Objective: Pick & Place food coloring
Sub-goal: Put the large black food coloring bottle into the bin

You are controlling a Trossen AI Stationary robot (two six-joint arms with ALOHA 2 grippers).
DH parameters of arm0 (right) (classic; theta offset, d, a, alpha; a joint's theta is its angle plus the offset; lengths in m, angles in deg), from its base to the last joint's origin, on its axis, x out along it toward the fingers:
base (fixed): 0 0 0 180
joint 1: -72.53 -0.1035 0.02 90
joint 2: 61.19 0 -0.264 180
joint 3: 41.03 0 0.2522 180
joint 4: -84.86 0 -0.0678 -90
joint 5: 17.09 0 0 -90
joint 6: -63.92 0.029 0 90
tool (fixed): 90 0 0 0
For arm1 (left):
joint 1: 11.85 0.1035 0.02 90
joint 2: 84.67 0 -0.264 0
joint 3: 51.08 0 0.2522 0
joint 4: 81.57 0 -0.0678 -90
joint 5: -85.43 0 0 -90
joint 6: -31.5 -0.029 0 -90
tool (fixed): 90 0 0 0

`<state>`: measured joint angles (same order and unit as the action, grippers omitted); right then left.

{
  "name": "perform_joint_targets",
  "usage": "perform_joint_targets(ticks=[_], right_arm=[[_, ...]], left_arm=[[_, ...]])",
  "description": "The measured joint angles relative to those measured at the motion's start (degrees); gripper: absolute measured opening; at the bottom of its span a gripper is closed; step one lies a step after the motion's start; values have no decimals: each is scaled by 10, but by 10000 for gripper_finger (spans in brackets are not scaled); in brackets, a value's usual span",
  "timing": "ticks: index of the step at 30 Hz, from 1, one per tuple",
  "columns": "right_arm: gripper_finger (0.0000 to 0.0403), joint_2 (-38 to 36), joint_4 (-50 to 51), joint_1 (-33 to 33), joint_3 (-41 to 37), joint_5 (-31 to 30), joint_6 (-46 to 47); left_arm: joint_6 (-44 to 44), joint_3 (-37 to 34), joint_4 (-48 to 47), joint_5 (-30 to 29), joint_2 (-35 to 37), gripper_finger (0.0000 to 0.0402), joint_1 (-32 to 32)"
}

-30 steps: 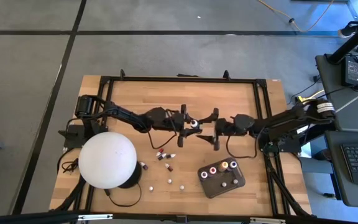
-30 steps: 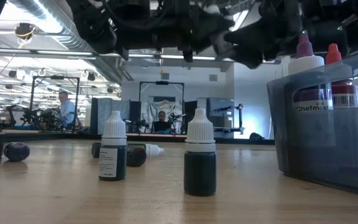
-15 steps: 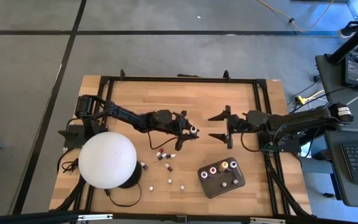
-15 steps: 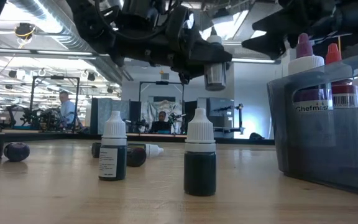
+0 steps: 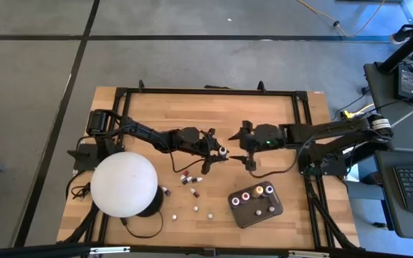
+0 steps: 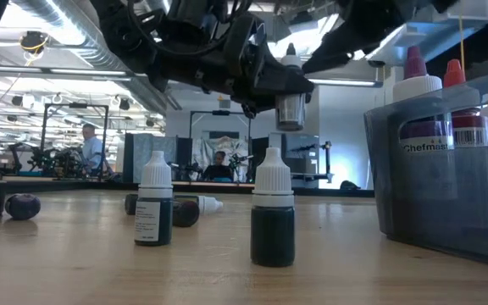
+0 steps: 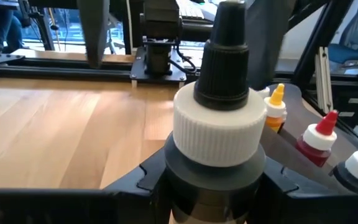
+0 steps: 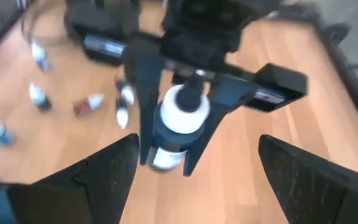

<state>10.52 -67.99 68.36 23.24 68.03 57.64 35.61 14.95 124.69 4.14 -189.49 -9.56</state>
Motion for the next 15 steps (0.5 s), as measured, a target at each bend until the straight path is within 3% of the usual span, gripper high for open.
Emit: perform_joint_targets(ticks=[8,15], right_arm=[[332,111,205,3,186,46,-58],[332,185,292,25,287,76,-78]], left_arm=[[-4,0,-2,0,0,139,-2],[-8,0,-5,-1,0,139,-14]])
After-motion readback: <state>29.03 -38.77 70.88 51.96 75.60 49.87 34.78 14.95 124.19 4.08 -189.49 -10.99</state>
